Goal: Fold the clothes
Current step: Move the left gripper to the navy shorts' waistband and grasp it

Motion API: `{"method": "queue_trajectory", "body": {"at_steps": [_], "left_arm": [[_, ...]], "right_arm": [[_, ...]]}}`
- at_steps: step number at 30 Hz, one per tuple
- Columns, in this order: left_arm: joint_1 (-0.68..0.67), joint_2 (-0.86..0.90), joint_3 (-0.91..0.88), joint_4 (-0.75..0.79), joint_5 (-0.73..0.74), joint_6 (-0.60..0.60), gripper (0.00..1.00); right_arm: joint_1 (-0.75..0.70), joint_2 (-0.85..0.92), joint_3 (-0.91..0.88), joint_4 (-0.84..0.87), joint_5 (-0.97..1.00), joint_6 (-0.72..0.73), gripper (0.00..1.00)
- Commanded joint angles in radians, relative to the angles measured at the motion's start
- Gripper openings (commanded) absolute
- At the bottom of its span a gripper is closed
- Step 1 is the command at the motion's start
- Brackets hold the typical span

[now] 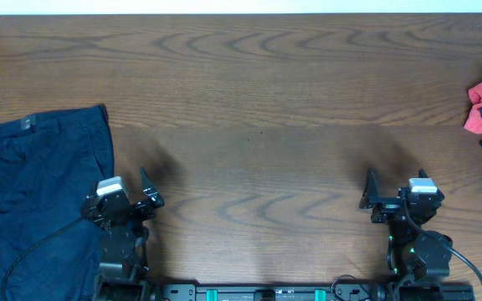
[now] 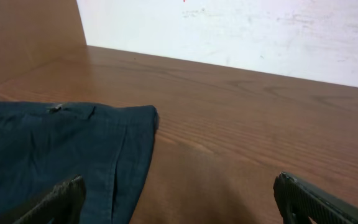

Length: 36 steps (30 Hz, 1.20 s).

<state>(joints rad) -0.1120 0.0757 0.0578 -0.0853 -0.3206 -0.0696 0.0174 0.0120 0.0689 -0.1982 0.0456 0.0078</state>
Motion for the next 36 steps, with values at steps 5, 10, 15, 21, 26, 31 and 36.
{"method": "queue_trajectory", "body": {"at_steps": [5,10,15,21,26,31,36], "left_arm": [[0.005,0.000,0.019,0.005,-0.001,0.012,0.98],[0.004,0.000,0.018,0.001,0.026,0.006,0.98],[0.004,0.000,0.018,0.005,0.026,0.005,0.98],[0.004,0.000,0.018,0.017,0.097,0.005,0.06],[0.004,0.003,0.032,0.017,0.096,-0.022,0.06],[0.004,0.100,0.086,0.013,0.085,-0.051,0.06],[0.004,0.336,0.188,0.012,0.072,-0.052,0.06]], "right_arm": [[0.010,-0.006,-0.010,0.000,0.010,0.014,0.99],[0.010,-0.006,-0.010,0.000,0.010,0.014,0.99],[0.010,-0.006,-0.010,0.000,0.010,0.014,0.99],[0.010,-0.006,-0.010,0.000,0.010,0.014,0.99],[0.010,-0.006,-0.010,0.000,0.010,0.014,0.99],[0.010,-0.006,-0.010,0.000,0.010,0.014,0.99],[0.010,-0.006,-0.010,0.000,0.010,0.014,0.99]]}}
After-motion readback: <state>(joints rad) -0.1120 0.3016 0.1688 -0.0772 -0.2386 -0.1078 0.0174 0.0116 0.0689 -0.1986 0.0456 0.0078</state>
